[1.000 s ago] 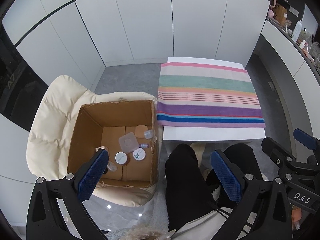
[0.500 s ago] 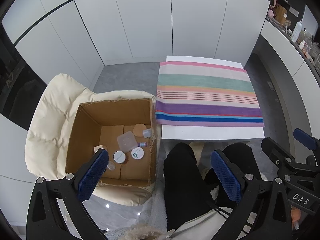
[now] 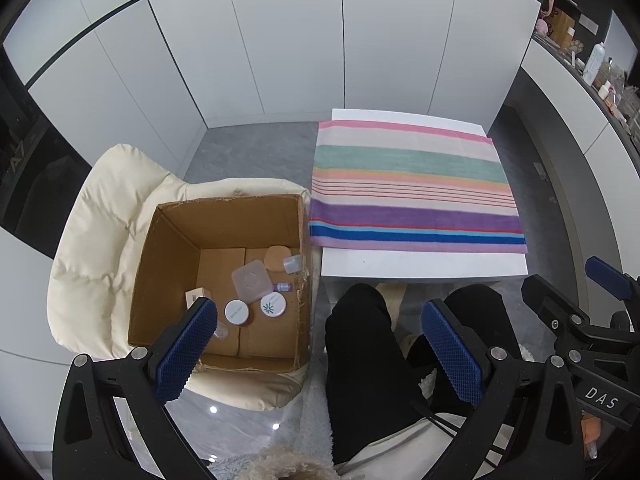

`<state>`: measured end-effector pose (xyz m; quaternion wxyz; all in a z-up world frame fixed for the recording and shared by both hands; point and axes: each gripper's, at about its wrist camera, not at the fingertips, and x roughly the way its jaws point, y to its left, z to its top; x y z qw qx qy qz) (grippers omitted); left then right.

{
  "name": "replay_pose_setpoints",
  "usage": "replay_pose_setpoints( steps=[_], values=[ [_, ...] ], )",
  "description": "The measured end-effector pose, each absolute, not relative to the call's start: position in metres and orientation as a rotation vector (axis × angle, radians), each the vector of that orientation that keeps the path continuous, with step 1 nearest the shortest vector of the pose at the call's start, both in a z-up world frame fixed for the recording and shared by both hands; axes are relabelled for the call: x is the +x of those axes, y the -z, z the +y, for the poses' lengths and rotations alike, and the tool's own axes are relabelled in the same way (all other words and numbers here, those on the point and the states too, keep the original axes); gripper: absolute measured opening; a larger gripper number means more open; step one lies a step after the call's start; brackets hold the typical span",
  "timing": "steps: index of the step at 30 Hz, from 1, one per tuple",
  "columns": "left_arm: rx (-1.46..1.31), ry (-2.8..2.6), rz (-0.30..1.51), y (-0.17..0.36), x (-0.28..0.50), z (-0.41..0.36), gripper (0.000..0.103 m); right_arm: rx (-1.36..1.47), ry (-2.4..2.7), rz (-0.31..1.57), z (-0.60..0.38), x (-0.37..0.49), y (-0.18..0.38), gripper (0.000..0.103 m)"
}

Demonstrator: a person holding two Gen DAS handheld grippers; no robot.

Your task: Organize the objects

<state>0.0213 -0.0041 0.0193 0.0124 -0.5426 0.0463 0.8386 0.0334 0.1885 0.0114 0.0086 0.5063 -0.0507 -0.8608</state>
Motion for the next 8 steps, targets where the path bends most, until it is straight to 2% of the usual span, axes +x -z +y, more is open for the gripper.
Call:
replay_pose_setpoints(
  steps=[8],
  values=[
    [-1.684,-2.627,0.162,-0.0198,0.0225,-0.0016,0.103,1.587,2.681,-0.156,0.1905,0.0323,-0.0103,0.103]
  ],
)
